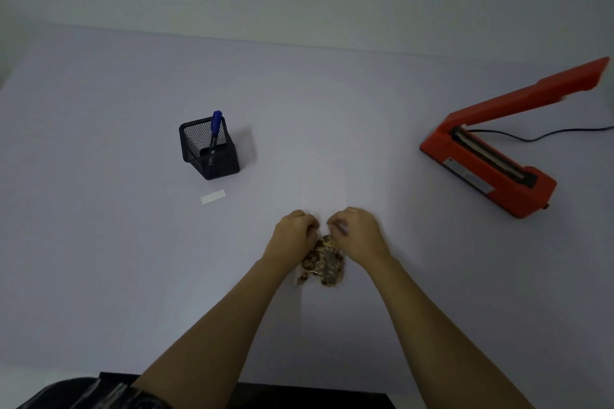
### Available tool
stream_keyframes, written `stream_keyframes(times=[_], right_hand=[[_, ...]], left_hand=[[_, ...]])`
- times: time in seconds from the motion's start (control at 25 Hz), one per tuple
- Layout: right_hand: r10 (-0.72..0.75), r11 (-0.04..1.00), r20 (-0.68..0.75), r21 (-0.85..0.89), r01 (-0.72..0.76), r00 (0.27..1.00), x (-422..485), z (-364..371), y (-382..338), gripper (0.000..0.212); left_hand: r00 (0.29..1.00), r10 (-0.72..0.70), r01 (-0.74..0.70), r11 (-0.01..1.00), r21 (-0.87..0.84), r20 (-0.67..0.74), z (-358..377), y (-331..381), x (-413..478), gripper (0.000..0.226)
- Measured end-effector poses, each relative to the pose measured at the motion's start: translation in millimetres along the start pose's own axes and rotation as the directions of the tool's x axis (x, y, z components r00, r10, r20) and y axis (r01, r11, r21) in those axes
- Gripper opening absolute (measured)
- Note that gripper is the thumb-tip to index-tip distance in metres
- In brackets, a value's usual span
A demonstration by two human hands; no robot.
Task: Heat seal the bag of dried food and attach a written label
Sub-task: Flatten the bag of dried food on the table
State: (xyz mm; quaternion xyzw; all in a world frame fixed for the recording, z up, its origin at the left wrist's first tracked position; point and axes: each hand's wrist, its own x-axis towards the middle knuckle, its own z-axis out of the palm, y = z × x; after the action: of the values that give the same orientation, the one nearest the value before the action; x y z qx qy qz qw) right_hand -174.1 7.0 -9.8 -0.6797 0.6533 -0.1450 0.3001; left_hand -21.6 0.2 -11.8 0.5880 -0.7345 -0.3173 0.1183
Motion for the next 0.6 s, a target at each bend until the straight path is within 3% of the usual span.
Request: stream_keyframes(times=[0.2, 0.36, 0.44, 0.6], right_hand=[[-0.012, 0.999, 0.033, -0.053, 0.014, 0.999, 8, -5, 1, 0.013], [-0.025, 0.997, 0.053, -0.069, 0.029, 0.998, 8, -9, 2, 0.015], [-0.008, 0.998, 0.076, -0.065, 0.013, 0.997, 7, -9, -1, 0.02], [0.004, 1.0, 0.064, -0.012, -0.003, 0.998, 4, -7, -1, 0.025]], left_hand=[[0.988, -0.1, 0.094, 0.994, 0.06, 0.115, -11, 6, 16, 0.018], [0.984, -0.101, 0.087, 0.991, 0.104, 0.143, -10, 4, 20, 0.018], [0.988, -0.056, 0.039, 0.992, 0.12, 0.143, -6, 3, 20, 0.016], [0.98, 0.168, -0.176, 0.982, 0.071, 0.11, -3, -9, 18, 0.013]])
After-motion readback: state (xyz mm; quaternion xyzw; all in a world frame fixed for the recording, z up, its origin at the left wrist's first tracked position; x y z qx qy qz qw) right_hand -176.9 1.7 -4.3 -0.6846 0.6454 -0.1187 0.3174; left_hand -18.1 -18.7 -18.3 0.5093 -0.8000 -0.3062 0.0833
